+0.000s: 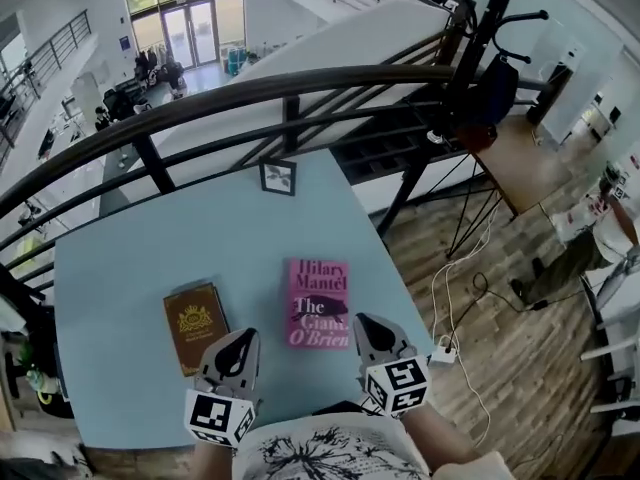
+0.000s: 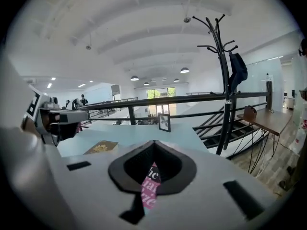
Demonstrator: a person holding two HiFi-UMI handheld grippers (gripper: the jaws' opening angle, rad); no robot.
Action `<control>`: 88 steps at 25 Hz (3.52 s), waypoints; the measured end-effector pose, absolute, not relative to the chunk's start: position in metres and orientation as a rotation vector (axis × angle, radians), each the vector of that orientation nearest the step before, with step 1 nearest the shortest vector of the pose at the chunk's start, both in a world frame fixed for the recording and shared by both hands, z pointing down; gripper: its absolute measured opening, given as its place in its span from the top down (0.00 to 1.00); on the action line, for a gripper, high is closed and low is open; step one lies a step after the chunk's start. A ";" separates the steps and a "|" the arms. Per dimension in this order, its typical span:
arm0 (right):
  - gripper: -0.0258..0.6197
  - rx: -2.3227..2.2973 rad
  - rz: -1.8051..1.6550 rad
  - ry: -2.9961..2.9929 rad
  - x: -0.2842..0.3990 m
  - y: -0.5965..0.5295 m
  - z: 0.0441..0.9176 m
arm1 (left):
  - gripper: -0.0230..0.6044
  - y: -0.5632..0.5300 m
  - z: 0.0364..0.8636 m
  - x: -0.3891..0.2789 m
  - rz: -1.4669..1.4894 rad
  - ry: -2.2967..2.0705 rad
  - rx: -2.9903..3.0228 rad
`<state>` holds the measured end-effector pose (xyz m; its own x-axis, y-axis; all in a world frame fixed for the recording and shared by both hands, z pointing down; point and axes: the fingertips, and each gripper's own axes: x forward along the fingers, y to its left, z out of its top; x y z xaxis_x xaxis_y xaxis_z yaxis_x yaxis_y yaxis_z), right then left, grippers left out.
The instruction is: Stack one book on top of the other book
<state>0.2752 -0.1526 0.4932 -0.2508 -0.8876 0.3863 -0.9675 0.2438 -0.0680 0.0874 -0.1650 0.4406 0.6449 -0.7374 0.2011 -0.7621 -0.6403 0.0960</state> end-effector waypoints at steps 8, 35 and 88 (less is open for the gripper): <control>0.97 1.507 0.640 -2.259 0.299 -0.196 0.559 | 0.95 -0.190 0.452 0.116 0.217 -1.369 2.597; 0.63 1.237 1.367 -2.026 0.287 -0.220 0.721 | 0.95 -0.200 0.558 0.138 0.454 -1.342 2.442; 0.65 1.237 1.068 -2.142 0.225 -0.215 0.645 | 0.70 -0.202 0.651 0.116 0.723 -0.952 1.950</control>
